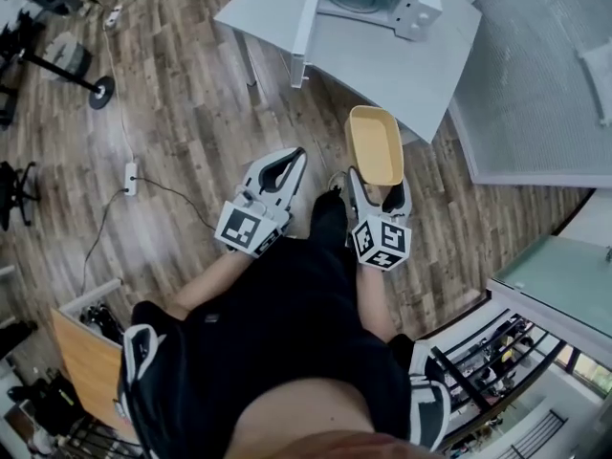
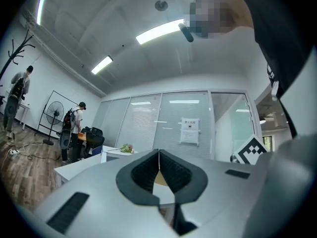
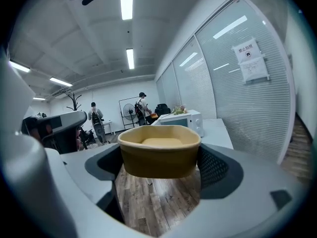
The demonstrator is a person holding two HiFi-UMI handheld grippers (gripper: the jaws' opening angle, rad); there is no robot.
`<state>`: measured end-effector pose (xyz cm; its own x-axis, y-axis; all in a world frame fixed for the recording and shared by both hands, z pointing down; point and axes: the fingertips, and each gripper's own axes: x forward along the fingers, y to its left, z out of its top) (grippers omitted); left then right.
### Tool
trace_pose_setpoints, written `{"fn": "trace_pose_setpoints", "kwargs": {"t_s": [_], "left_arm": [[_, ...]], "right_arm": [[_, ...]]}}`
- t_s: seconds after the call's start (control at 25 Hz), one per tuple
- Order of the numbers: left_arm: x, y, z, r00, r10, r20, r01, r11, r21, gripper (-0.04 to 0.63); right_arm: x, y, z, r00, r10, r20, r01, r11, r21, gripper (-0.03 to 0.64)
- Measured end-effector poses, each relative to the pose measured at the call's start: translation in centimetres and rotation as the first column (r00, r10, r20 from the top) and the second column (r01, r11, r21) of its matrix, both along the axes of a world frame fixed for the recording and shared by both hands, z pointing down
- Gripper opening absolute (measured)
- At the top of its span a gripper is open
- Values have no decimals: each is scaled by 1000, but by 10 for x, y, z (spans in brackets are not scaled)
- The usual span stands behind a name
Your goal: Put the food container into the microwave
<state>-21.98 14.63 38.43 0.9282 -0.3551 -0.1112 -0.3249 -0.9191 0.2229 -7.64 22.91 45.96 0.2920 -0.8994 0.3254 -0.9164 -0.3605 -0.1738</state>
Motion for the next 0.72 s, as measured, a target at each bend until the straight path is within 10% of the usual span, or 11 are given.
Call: {"fn": "trace_pose_setpoints", "kwargs": {"t_s": [0.72], "left_arm": [[238,-147,-8,976,-216,11,215,976,30,23]], "right_arm": [[258,-182,35,981,-194,-20,193,980,-45,485]]}}
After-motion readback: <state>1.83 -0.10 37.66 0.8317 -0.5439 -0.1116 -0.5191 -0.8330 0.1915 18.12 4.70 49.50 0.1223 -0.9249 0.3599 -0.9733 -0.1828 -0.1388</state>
